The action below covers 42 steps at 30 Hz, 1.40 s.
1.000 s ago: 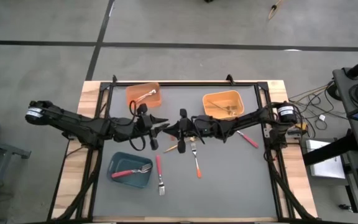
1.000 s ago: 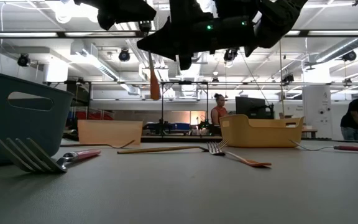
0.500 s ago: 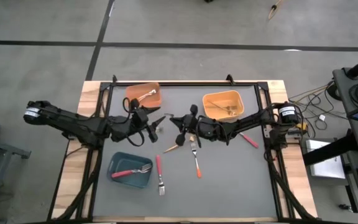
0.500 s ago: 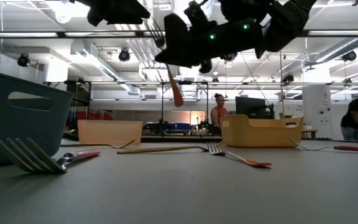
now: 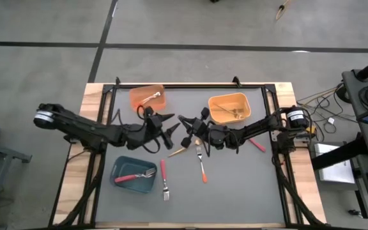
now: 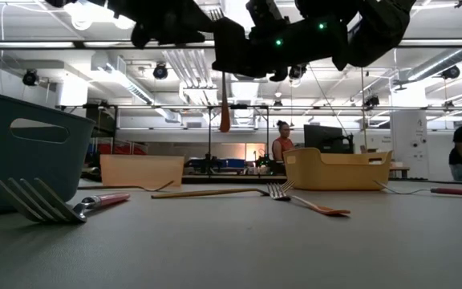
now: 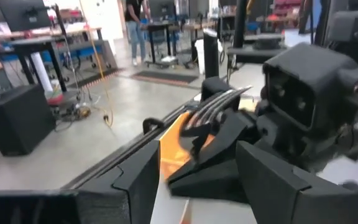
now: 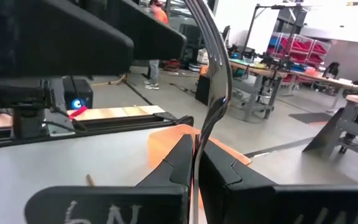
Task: Sort silverware by color (type)
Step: Put the orange fork into the orange bin
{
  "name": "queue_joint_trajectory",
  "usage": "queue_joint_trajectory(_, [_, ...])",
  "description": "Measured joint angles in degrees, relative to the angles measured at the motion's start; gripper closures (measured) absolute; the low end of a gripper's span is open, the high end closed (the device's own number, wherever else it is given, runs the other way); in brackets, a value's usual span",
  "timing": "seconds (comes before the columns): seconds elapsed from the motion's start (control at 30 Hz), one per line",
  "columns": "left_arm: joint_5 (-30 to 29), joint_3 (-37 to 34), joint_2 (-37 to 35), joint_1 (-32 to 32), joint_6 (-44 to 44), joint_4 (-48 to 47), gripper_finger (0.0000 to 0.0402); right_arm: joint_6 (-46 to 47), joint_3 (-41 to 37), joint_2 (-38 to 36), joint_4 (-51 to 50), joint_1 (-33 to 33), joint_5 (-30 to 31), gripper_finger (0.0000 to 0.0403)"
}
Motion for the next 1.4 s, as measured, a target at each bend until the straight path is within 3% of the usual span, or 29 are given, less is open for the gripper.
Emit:
queue_joint_trajectory(0.17, [-2.67, 0.0, 4.5, 0.0, 3.12, 9.93, 0.0209, -0.29, 0.0, 0.0, -0.04, 0.42, 1.03, 0.0395])
queue_joint_trajectory(0.47, [-4.34, 0.0, 9.53, 0.43, 5.15, 18.5, 0.0209, -0.42, 0.0, 0.0, -0.11, 0.66, 1.05, 0.0395])
queue_joint_trajectory(0.83, [-3.22, 0.0, 9.97, 0.94, 7.54, 20.2, 0.0209, -1.14, -0.11, 0.0, -0.15, 0.63, 0.96, 0.0395])
queue_joint_trajectory(1.0, [0.9, 0.0, 9.97, 1.28, 10.27, 20.1, 0.0209, -2.29, -0.13, 0.0, -0.51, 0.5, -2.46, 0.0395])
queue_joint_trajectory(1.27, [0.7, 0.0, 9.97, 1.36, 10.93, 19.86, 0.0218, -3.07, -0.13, 0.0, -0.48, 0.48, -1.99, 0.0395])
queue_joint_trajectory(1.33, [-0.69, 0.0, 9.95, 1.35, 10.95, 19.86, 0.0225, -2.11, -0.14, 0.02, -0.03, 0.5, -0.1, 0.0395])
queue_joint_trajectory(1.4, [-4.53, 0.0, 9.73, 1.31, 10.99, 19.7, 0.0229, -1.39, -0.15, 0.02, 1.05, 0.57, 5.67, 0.0395])
